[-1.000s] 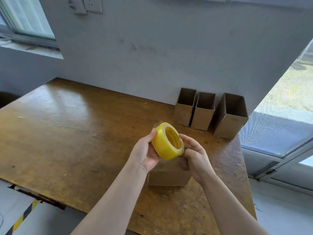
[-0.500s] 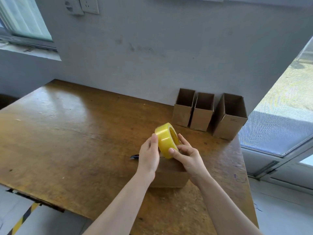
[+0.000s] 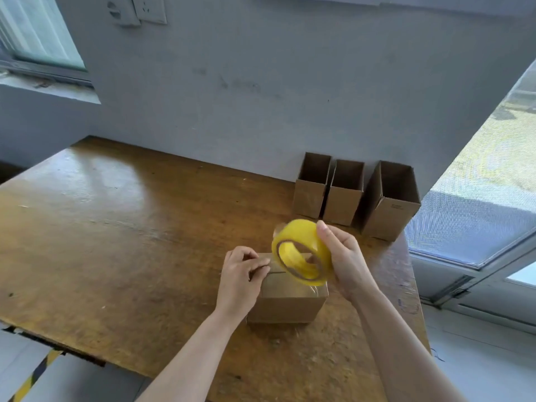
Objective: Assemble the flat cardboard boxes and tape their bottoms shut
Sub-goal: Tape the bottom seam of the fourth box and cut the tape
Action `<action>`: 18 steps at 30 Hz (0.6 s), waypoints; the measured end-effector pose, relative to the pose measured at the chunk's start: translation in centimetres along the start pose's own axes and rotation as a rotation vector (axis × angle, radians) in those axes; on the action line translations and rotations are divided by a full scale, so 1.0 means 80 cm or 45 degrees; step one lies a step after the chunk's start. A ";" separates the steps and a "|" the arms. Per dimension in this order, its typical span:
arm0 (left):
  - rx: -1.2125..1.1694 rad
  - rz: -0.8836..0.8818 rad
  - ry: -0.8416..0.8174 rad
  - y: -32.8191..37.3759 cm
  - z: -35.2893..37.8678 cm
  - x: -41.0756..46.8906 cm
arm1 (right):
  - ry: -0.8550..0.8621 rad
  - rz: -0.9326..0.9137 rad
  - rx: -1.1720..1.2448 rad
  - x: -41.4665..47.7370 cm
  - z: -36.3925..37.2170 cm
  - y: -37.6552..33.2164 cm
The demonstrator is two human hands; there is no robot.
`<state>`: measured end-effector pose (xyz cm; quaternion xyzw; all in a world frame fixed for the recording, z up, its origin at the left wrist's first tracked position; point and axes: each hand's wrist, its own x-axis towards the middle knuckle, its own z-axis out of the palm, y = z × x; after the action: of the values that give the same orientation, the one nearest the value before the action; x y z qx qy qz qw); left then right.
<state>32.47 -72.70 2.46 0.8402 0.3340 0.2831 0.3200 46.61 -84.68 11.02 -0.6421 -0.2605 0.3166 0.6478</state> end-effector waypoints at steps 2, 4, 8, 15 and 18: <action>-0.026 -0.042 -0.036 0.000 0.000 0.000 | -0.029 -0.097 -0.211 0.001 0.005 -0.006; -0.024 -0.080 -0.046 0.002 -0.003 0.002 | -0.050 -0.145 -0.454 0.004 0.011 -0.003; -0.206 -0.330 -0.064 0.024 -0.021 0.004 | -0.046 -0.123 -0.527 0.011 0.011 0.001; -0.812 -0.772 -0.168 0.054 -0.037 0.017 | -0.069 -0.151 -0.642 0.015 0.017 -0.001; -0.728 -0.811 -0.256 0.053 -0.038 0.022 | -0.082 -0.147 -0.713 0.016 0.019 -0.004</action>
<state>33.07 -72.73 7.94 0.5961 0.4518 0.1681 0.6421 46.37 -82.74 11.31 -0.7697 -0.3943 0.2153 0.4537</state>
